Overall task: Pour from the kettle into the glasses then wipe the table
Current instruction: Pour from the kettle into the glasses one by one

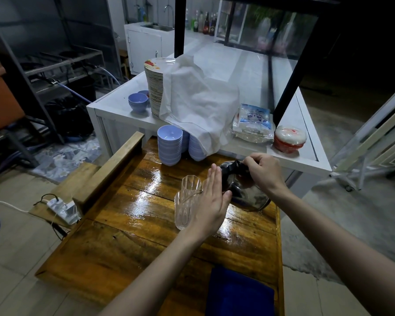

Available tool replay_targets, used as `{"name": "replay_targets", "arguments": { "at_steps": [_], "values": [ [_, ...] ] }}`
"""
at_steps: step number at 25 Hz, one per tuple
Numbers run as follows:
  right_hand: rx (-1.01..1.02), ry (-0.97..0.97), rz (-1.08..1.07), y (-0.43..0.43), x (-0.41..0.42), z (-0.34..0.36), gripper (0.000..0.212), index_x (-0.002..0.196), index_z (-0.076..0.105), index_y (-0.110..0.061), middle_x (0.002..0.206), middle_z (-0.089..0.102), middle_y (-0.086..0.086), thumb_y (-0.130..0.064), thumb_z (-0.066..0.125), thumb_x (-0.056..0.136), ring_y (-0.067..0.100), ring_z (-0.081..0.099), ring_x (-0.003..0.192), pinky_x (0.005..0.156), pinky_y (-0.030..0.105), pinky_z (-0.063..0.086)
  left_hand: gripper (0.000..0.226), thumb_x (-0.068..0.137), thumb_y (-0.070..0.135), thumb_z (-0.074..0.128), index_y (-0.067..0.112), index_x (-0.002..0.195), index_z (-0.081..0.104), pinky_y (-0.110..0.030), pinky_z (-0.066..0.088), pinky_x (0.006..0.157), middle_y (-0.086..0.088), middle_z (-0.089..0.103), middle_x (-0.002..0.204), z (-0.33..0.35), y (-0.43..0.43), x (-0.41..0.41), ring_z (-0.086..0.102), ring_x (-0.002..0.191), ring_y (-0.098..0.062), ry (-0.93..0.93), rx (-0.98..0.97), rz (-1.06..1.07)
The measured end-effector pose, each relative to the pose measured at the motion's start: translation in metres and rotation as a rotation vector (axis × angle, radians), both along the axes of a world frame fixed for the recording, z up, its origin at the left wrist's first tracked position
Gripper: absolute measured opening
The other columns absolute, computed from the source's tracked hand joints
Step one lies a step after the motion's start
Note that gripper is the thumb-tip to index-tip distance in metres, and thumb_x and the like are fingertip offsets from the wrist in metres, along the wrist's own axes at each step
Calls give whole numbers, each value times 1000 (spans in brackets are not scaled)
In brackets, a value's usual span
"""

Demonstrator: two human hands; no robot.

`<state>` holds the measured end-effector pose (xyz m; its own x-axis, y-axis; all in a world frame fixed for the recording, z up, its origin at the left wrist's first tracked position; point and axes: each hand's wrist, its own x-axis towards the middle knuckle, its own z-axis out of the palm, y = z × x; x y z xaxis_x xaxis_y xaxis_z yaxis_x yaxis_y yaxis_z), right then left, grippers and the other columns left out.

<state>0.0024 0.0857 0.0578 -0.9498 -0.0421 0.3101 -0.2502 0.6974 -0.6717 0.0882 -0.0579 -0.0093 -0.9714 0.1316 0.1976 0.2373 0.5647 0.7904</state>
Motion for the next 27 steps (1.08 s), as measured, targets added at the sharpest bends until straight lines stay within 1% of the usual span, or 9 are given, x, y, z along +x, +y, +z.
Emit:
{"name": "replay_targets", "arguments": {
  "at_steps": [2,4,9,13,16,20,23,25,27],
  "values": [
    [28,12,14,-2,1,0,37,62,70,-12,58,66,5,-34,50,84,26,62,64,78,53,52,63,103,34,26,17,151,-11,-28,-3,122,3,-19,160,0,0,0,-18,146,-3,-4,3,5],
    [59,34,20,-4,2,1,37,63,71,-15,58,64,-1,-36,49,84,26,61,66,79,55,52,64,103,34,27,17,151,-11,-29,-2,122,2,-19,160,-2,0,-1,-18,146,-3,-5,8,7],
    [128,132,21,-11,5,7,28,60,62,-24,54,53,-5,-32,48,84,19,47,63,83,43,43,64,103,34,28,17,152,-10,-29,-2,122,3,-18,160,-4,0,-3,-17,146,-4,-3,27,29],
    [155,176,21,-14,2,7,35,63,70,-11,54,53,0,-31,49,83,19,45,63,77,38,38,64,103,34,29,17,152,-10,-22,-5,120,3,-19,160,-5,-2,-4,-18,146,-3,10,25,40],
    [180,209,19,-17,2,8,36,66,72,-7,55,51,-1,-30,49,83,19,43,64,74,33,29,65,103,36,28,17,152,-10,-19,-6,119,3,-19,160,-6,-3,-3,-18,145,-1,10,28,47],
    [196,250,24,-18,2,5,34,65,71,-7,55,49,-3,-28,50,83,17,42,63,73,32,27,64,103,35,28,17,152,-9,-18,-6,118,4,-19,160,-6,-4,-4,-18,145,-1,11,27,52],
    [204,262,18,-18,2,5,32,64,70,-8,54,48,-4,-26,51,83,18,43,64,73,32,27,64,103,36,27,17,152,-10,-11,-10,114,4,-20,159,-7,-4,-4,-19,145,0,10,24,45],
    [198,258,16,-17,2,6,31,64,69,-10,51,43,-10,-26,51,83,17,41,64,73,31,25,65,103,37,27,18,152,-11,-10,-11,113,4,-21,159,-8,-3,-5,-20,145,0,7,24,42],
    [192,246,16,-17,2,6,31,65,68,-11,52,38,-17,-26,50,84,15,39,64,74,31,24,66,102,37,29,17,152,-11,-14,-9,116,4,-21,160,-8,-3,-7,-20,145,-1,7,35,30]
  ]
}}
